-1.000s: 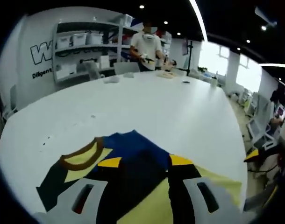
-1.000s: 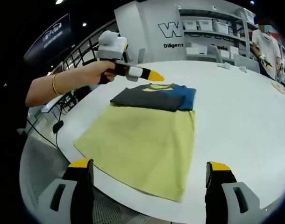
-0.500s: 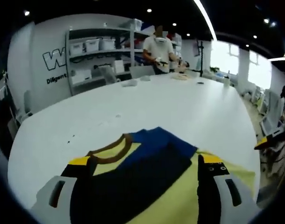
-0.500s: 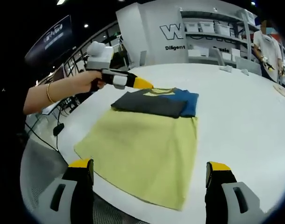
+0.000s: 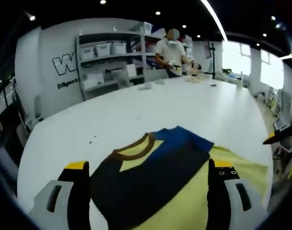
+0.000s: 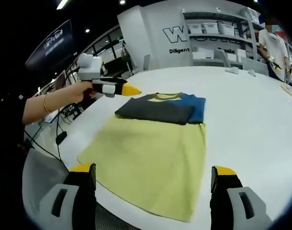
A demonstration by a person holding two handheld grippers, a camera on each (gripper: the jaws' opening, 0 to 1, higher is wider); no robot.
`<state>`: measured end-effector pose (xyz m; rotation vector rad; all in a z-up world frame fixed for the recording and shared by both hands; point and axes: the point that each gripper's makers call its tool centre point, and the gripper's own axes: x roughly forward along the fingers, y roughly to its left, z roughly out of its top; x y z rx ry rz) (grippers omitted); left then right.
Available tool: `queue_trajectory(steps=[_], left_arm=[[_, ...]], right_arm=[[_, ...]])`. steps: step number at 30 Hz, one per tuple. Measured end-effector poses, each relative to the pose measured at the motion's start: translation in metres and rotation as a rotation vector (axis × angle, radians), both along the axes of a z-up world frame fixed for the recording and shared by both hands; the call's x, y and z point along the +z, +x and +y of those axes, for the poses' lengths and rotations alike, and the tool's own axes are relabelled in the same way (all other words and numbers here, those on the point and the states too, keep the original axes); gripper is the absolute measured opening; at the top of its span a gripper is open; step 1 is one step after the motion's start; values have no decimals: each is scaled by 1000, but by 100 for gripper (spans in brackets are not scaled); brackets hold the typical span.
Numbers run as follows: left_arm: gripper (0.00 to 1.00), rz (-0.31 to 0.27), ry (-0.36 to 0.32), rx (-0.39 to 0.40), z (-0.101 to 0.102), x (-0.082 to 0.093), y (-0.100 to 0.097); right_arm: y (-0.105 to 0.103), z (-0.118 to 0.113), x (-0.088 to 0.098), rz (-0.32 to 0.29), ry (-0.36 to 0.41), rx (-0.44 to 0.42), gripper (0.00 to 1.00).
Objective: Fold the garment on the visible template until the final outline fits inside the template.
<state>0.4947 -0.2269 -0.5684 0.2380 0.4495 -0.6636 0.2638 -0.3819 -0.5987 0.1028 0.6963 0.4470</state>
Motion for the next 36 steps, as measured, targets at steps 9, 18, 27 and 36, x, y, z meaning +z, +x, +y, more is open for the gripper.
queue_trajectory(steps=[9,18,27,36], left_arm=[[82,39,-34,100,45,-7,0],[70,79,-44,204,93,-21,-1],[57,110,-36,222,117,-39,-8],[36,158,-11,193,120,-64,-22]], right_arm=[[1,4,1,1,-7,20,99],[1,6,1,5,1,21,99],[-6,6,-5,21,5,18,99],[-10,3,-7,41,-1,8,99]])
